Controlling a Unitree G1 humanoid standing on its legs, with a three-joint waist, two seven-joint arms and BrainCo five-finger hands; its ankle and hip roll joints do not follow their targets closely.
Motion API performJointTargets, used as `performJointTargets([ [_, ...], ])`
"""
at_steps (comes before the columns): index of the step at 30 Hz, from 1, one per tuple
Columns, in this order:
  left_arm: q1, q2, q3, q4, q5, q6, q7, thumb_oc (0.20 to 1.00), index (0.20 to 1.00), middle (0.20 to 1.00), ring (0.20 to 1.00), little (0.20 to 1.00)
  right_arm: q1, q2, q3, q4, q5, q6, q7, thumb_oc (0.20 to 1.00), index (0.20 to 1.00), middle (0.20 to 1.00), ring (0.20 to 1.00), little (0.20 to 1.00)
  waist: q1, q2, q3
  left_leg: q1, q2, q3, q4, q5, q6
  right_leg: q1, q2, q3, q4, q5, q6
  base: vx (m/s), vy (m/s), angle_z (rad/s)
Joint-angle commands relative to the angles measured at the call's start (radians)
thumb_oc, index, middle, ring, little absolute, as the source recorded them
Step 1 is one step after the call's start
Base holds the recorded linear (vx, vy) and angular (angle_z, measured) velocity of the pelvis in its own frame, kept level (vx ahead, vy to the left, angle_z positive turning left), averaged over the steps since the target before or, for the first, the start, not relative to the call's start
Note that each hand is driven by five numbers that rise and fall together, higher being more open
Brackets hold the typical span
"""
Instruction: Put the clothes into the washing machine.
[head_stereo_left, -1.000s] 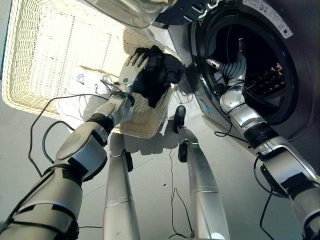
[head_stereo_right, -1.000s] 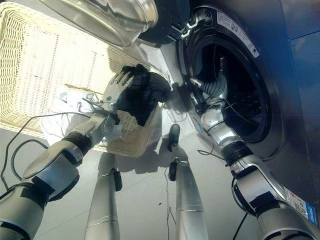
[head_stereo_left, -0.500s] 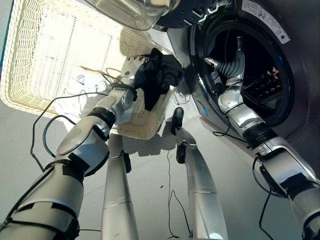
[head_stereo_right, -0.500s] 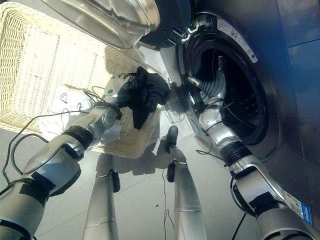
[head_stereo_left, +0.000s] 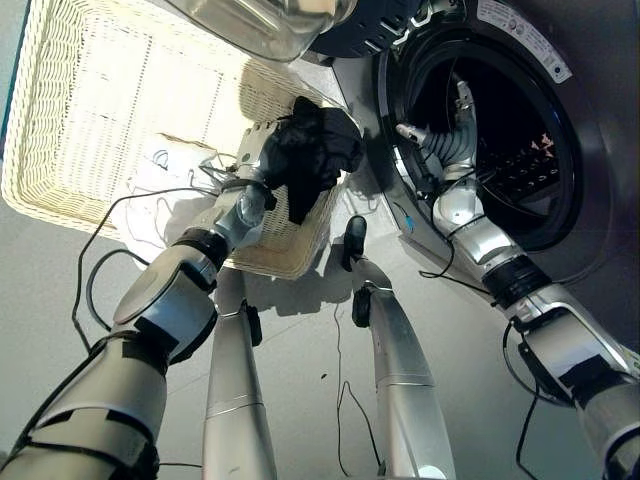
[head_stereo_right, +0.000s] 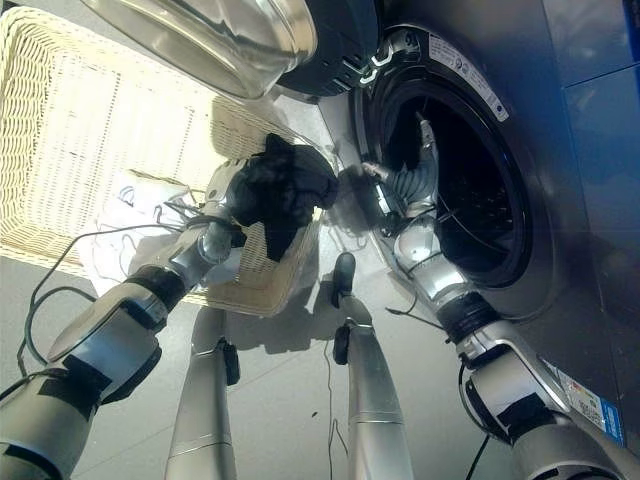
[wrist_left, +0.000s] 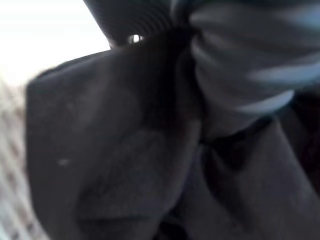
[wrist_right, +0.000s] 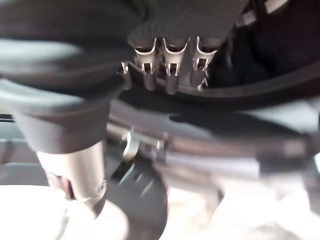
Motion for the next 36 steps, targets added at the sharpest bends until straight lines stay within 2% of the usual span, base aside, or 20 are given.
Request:
performJointTargets([
  [1, 0.067, 0.000, 0.106, -0.232, 0.025, -0.158, 0.105, 0.200, 0.200, 0.200, 0.200, 0.200, 0.120, 0.015, -0.100, -0.191, 0.131, -0.108, 0.189, 1.000, 1.000, 1.000, 1.000, 1.000, 0.037, 0.008, 0.031, 0.015, -0.076, 0.005, 0.079, -0.121, 0.057, 0.056, 0.050, -0.010, -0.165, 0.144, 0.047, 0.00, 0.000, 0.00],
  [2, 0.069, 0.000, 0.106, -0.234, 0.026, -0.157, 0.106, 0.200, 0.200, 0.200, 0.200, 0.200, 0.121, 0.015, -0.100, -0.191, 0.132, -0.108, 0.190, 1.000, 1.000, 1.000, 1.000, 1.000, 0.037, 0.008, 0.031, 0.015, -0.076, 0.005, 0.079, -0.121, 0.057, 0.057, 0.050, -0.010, -0.165, 0.144, 0.047, 0.00, 0.000, 0.00],
  [3, 0.121, 0.000, 0.123, -0.320, 0.066, -0.207, 0.142, 0.200, 0.200, 0.200, 0.200, 0.200, 0.172, 0.029, -0.120, -0.242, 0.188, -0.110, 0.252, 1.000, 1.000, 1.000, 1.000, 1.000, 0.047, 0.019, 0.031, 0.021, -0.082, 0.003, 0.080, -0.126, 0.058, 0.061, 0.044, -0.016, -0.160, 0.140, 0.047, 0.00, 0.000, 0.00],
  [6, 0.177, 0.010, 0.144, -0.472, 0.161, -0.247, 0.173, 0.200, 0.200, 0.200, 0.200, 0.200, 0.227, 0.038, -0.151, -0.312, 0.295, -0.125, 0.369, 1.000, 1.000, 1.000, 1.000, 1.000, 0.062, 0.038, 0.031, 0.014, -0.091, -0.003, 0.076, -0.118, 0.061, 0.054, 0.029, -0.027, -0.156, 0.142, 0.048, -0.01, -0.004, 0.13],
  [7, 0.194, 0.006, 0.154, -0.530, 0.191, -0.243, 0.169, 0.200, 0.200, 0.200, 0.200, 0.200, 0.240, 0.045, -0.159, -0.339, 0.337, -0.134, 0.405, 1.000, 1.000, 1.000, 1.000, 1.000, 0.067, 0.042, 0.031, 0.015, -0.094, -0.004, 0.075, -0.117, 0.063, 0.055, 0.026, -0.029, -0.155, 0.141, 0.047, 0.00, 0.008, 0.18],
  [9, 0.211, 0.017, 0.157, -0.616, 0.223, -0.255, 0.157, 0.200, 0.200, 0.200, 0.200, 0.200, 0.261, 0.055, -0.179, -0.381, 0.397, -0.192, 0.426, 1.000, 1.000, 1.000, 1.000, 1.000, 0.072, 0.050, 0.031, 0.017, -0.095, -0.001, 0.072, -0.114, 0.065, 0.056, 0.020, -0.033, -0.150, 0.139, 0.047, 0.00, 0.020, 0.11],
  [12, 0.221, 0.017, 0.153, -0.684, 0.260, -0.263, 0.148, 0.200, 0.200, 0.200, 0.200, 0.200, 0.284, 0.076, -0.206, -0.426, 0.492, -0.224, 0.469, 1.000, 1.000, 1.000, 1.000, 1.000, 0.072, 0.055, 0.031, 0.020, -0.095, 0.001, 0.071, -0.113, 0.067, 0.058, 0.016, -0.034, -0.146, 0.136, 0.048, 0.00, 0.033, 0.06],
  [16, 0.234, 0.016, 0.149, -0.789, 0.309, -0.255, 0.133, 0.200, 0.200, 0.200, 0.200, 0.200, 0.315, 0.102, -0.221, -0.499, 0.575, -0.204, 0.552, 1.000, 1.000, 1.000, 1.000, 1.000, 0.069, 0.059, 0.031, 0.022, -0.093, 0.006, 0.069, -0.107, 0.070, 0.058, 0.019, -0.030, -0.141, 0.135, 0.046, 0.00, 0.042, 0.06],
  [18, 0.234, 0.020, 0.141, -0.827, 0.323, -0.247, 0.128, 0.200, 0.200, 0.200, 0.200, 0.200, 0.324, 0.105, -0.214, -0.523, 0.622, -0.175, 0.615, 1.000, 1.000, 1.000, 1.000, 1.000, 0.068, 0.061, 0.031, 0.023, -0.092, 0.008, 0.068, -0.103, 0.071, 0.059, 0.020, -0.028, -0.141, 0.136, 0.046, 0.00, 0.000, 0.00],
  [19, 0.234, 0.020, 0.141, -0.827, 0.322, -0.246, 0.127, 0.200, 0.200, 0.200, 0.200, 0.200, 0.325, 0.105, -0.214, -0.523, 0.622, -0.175, 0.615, 1.000, 1.000, 1.000, 1.000, 1.000, 0.068, 0.061, 0.031, 0.023, -0.092, 0.008, 0.068, -0.103, 0.071, 0.059, 0.020, -0.028, -0.141, 0.137, 0.046, 0.00, 0.000, 0.00],
  [22, 0.225, 0.026, 0.134, -0.876, 0.350, -0.236, 0.094, 0.200, 0.200, 0.200, 0.200, 0.200, 0.319, 0.101, -0.184, -0.577, 0.697, -0.084, 0.723, 1.000, 1.000, 1.000, 1.000, 1.000, 0.069, 0.061, 0.031, 0.024, -0.091, 0.010, 0.069, -0.096, 0.069, 0.062, 0.018, -0.030, -0.143, 0.138, 0.046, 0.00, 0.000, 0.00],
  [24, 0.218, 0.032, 0.127, -0.880, 0.358, -0.234, 0.085, 0.200, 0.200, 0.200, 0.200, 0.200, 0.315, 0.097, -0.173, -0.579, 0.733, -0.053, 0.772, 1.000, 1.000, 1.000, 1.000, 1.000, 0.070, 0.062, 0.031, 0.022, -0.092, 0.009, 0.072, -0.094, 0.068, 0.061, 0.017, -0.029, -0.142, 0.140, 0.046, 0.00, 0.000, 0.00],
  [26, 0.218, 0.036, 0.126, -0.891, 0.339, -0.244, 0.063, 0.200, 0.200, 0.200, 0.200, 0.200, 0.309, 0.093, -0.164, -0.591, 0.776, -0.008, 0.815, 1.000, 1.000, 1.000, 1.000, 1.000, 0.072, 0.063, 0.031, 0.022, -0.093, 0.009, 0.074, -0.093, 0.068, 0.061, 0.016, -0.031, -0.143, 0.141, 0.046, 0.00, 0.000, 0.00],
  [27, 0.219, 0.038, 0.129, -0.898, 0.342, -0.253, 0.049, 0.200, 0.200, 0.200, 0.200, 0.200, 0.303, 0.089, -0.155, -0.595, 0.804, 0.035, 0.857, 1.000, 1.000, 1.000, 1.000, 1.000, 0.074, 0.064, 0.031, 0.025, -0.093, 0.010, 0.073, -0.091, 0.067, 0.065, 0.014, -0.033, -0.146, 0.141, 0.046, 0.00, 0.000, 0.00],
  [29, 0.219, 0.046, 0.125, -0.909, 0.333, -0.261, 0.040, 0.200, 0.200, 0.200, 0.200, 0.200, 0.296, 0.078, -0.139, -0.598, 0.841, 0.076, 0.896, 1.000, 1.000, 1.000, 1.000, 1.000, 0.078, 0.066, 0.031, 0.027, -0.092, 0.009, 0.075, -0.090, 0.065, 0.069, 0.011, -0.035, -0.146, 0.140, 0.046, 0.00, 0.000, 0.00],
  [36, 0.205, 0.062, 0.098, -0.926, 0.390, -0.221, 0.073, 0.200, 0.200, 0.200, 0.200, 0.200, 0.272, 0.056, -0.085, -0.610, 0.882, 0.199, 0.990, 1.000, 1.000, 1.000, 1.000, 1.000, 0.087, 0.071, 0.031, 0.026, -0.096, 0.005, 0.078, -0.086, 0.062, 0.069, 0.003, -0.041, -0.145, 0.141, 0.046, 0.00, 0.000, 0.00],
])
